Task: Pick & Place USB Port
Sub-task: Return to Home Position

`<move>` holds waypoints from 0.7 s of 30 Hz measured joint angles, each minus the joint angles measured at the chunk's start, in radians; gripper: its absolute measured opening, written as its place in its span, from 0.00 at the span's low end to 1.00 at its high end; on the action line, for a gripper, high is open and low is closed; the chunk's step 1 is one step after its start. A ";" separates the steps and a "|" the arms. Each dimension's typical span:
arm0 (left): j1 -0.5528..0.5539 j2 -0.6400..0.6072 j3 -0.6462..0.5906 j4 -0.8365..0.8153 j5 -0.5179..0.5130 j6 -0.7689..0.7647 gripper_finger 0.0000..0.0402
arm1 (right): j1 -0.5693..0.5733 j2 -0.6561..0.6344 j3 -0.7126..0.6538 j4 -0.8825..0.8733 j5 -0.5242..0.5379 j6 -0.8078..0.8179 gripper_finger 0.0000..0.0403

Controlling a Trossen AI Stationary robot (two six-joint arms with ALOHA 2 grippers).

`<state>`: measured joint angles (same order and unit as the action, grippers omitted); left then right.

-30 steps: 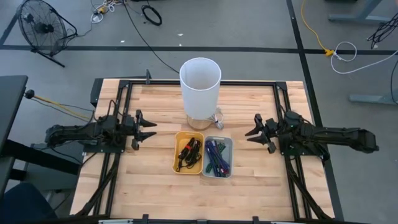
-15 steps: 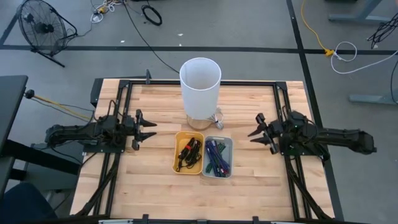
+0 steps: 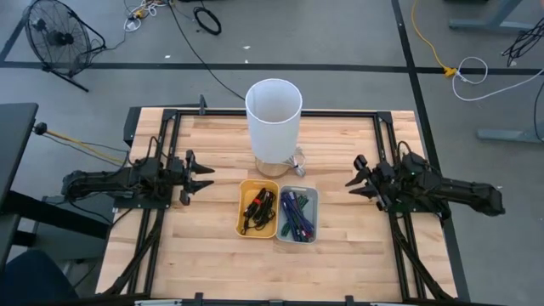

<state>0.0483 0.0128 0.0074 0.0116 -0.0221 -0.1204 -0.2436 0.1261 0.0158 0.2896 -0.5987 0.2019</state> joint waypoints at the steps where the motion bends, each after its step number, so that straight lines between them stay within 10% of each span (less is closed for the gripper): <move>1: 0.000 0.000 0.000 0.000 0.001 -0.001 0.47 | 0.025 0.000 0.000 0.014 0.003 0.010 0.26; 7: 0.000 0.000 0.000 0.004 0.011 0.007 0.47 | 0.207 -0.004 0.002 0.205 0.049 -0.104 0.26; 21: 0.000 -0.006 0.003 0.059 0.116 0.066 0.47 | 0.243 -0.117 0.062 -0.068 0.089 -0.159 0.26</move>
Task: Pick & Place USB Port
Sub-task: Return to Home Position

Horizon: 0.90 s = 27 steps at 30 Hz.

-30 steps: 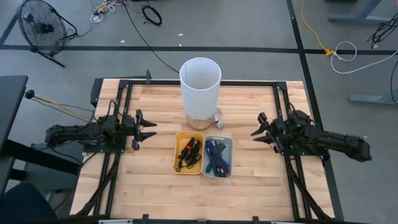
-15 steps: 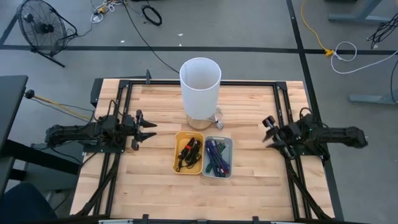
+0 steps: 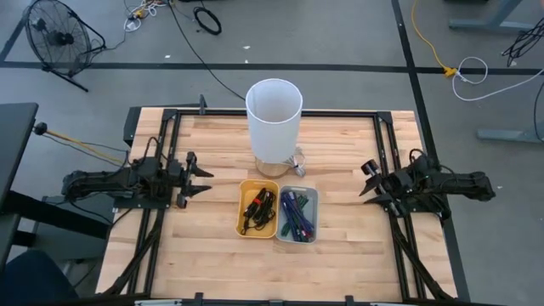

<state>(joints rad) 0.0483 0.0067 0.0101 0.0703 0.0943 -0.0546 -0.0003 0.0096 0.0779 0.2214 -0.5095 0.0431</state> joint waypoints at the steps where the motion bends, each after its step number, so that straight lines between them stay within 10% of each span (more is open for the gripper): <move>1: 0.000 0.000 0.000 0.010 0.012 0.002 0.47 | 0.003 -0.002 -0.023 0.026 0.004 -0.018 0.26; 15: 0.000 0.000 0.002 0.036 0.003 0.030 0.47 | 0.047 0.060 -0.061 -0.154 0.083 -0.007 0.26; 27: 0.000 0.000 0.000 -0.041 -0.094 0.065 0.47 | 0.047 0.215 -0.062 -0.208 0.562 0.044 0.26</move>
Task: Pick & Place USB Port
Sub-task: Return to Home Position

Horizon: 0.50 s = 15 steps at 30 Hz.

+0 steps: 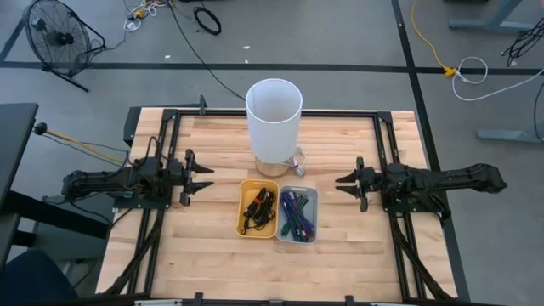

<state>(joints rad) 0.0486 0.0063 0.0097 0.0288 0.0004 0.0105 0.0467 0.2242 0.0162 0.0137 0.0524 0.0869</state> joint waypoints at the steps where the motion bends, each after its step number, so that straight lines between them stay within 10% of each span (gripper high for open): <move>1: 0.000 0.000 0.000 -0.002 0.005 -0.004 0.47 | 0.000 0.008 0.000 0.000 0.000 -0.005 0.26; 15: 0.000 0.000 0.000 -0.013 -0.026 0.046 0.47 | 0.000 0.065 0.000 -0.006 -0.050 0.036 0.26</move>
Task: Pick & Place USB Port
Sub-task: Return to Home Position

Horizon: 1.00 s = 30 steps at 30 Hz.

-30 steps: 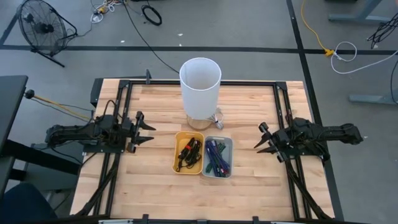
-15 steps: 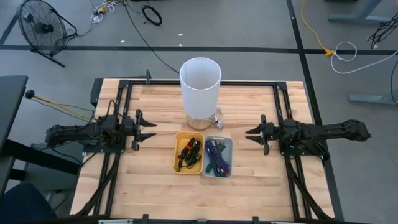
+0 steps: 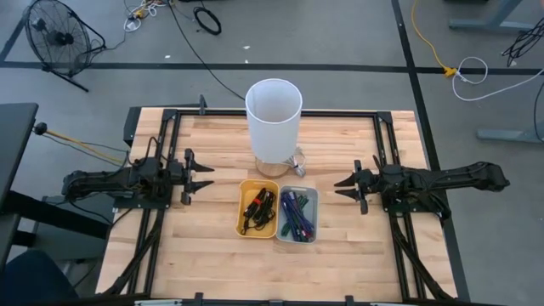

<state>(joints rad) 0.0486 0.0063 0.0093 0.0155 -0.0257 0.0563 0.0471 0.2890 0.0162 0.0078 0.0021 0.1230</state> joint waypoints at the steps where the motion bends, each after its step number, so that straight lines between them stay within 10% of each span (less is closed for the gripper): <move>1: 0.000 0.000 0.000 0.000 0.000 0.000 0.47 | 0.000 0.000 0.000 0.000 0.000 0.000 0.26; 30: 0.000 0.000 -0.002 0.056 -0.008 -0.001 0.47 | 0.000 0.000 0.000 0.000 0.000 -0.001 0.26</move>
<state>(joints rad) 0.0486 0.0063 0.0074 0.0715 -0.0334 0.0555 0.0471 0.2890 0.0162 0.0078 0.0025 0.1223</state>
